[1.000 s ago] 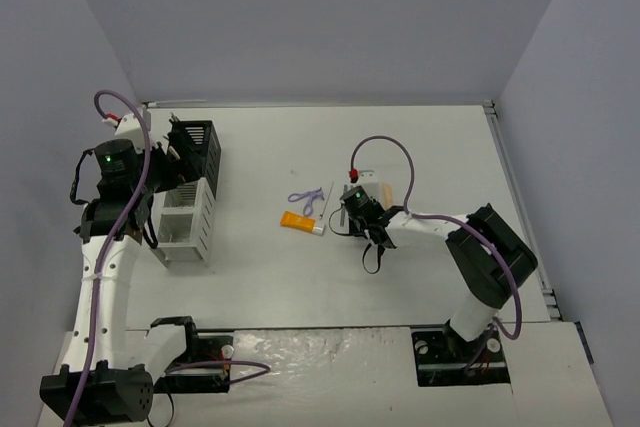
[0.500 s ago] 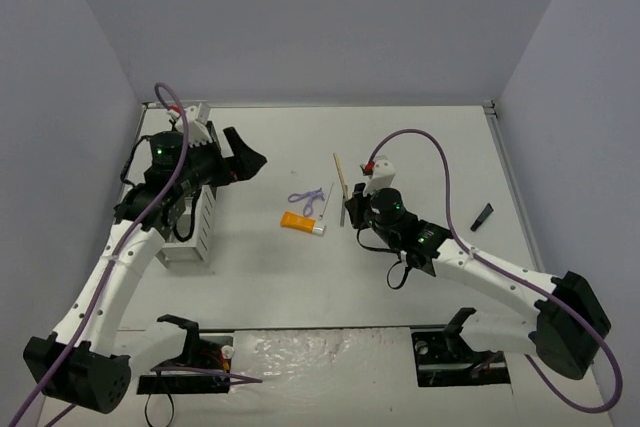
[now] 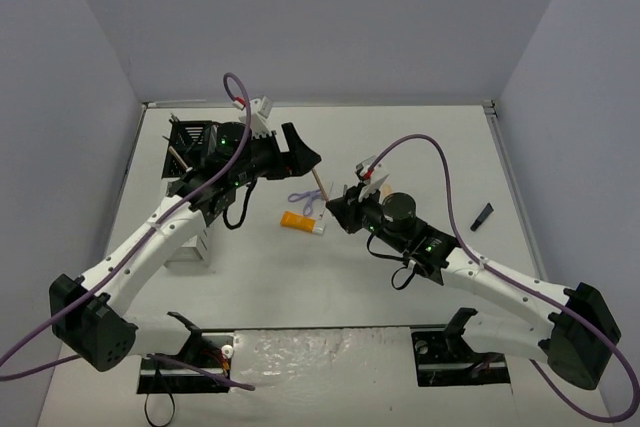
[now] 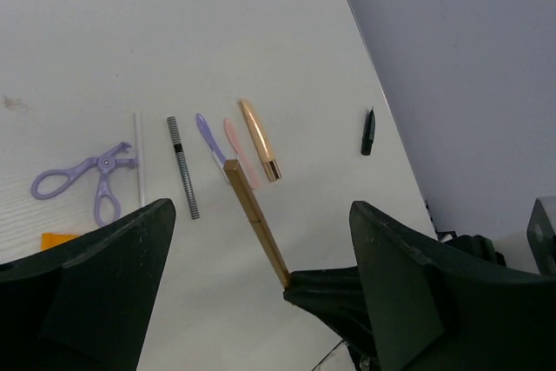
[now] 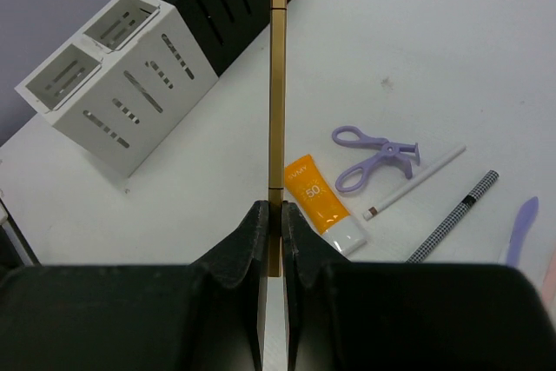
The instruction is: Organize the makeup
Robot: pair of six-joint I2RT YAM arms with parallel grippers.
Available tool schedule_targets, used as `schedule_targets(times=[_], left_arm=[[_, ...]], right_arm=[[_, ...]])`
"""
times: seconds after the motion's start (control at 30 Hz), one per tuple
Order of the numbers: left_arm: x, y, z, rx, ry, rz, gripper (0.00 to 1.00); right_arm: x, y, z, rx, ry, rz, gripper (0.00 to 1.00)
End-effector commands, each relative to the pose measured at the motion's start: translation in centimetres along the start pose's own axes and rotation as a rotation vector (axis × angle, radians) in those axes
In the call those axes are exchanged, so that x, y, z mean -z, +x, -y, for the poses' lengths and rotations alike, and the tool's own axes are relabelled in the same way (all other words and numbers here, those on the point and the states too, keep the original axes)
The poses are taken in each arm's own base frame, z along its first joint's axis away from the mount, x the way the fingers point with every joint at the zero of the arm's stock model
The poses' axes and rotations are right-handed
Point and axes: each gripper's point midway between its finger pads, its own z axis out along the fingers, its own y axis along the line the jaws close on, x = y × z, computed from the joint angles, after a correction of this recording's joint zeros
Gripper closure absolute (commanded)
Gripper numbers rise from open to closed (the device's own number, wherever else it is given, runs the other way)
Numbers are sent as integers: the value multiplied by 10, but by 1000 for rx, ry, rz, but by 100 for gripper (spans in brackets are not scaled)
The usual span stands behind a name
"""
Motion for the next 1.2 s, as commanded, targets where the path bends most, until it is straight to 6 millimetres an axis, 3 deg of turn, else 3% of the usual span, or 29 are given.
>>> schedule_targets(times=[0.0,0.2,0.27,0.33,0.43,0.57,0.6,0.67,0.77,0.93,1.1,1.17], left_arm=[[-4,-36,40,8,99,113,32],[-13,-30,44,28,105,92,54],[-15,-28,45,30,110,82,66],[-16,-27,47,35,117,77,85],[-16,-26,49,43,126,76,98],[-20,-24,50,54,137,63,100],[-21,-23,50,55,137,59,100],[-23,-23,46,50,119,57,100],[-21,-30,35,27,75,77,100],[3,-76,-28,-57,-166,206,100],[62,-150,-111,-145,-495,423,100],[80,-168,-137,-174,-591,482,100]], right_arm=[[2,-47,-24,4,-94,157,100],[2,-47,-24,2,-95,161,100],[2,-48,-24,0,-97,165,100],[2,-47,-24,0,-95,163,100],[1,-47,-22,-2,-87,165,98],[-1,-46,-19,-9,-67,165,89],[-1,-45,-18,-12,-61,164,84],[-2,-45,-15,-15,-49,162,57],[-3,-42,-9,-15,-17,149,27],[1,-40,8,-12,82,131,3],[4,-30,23,-14,157,106,0],[3,-24,24,-14,159,91,0]])
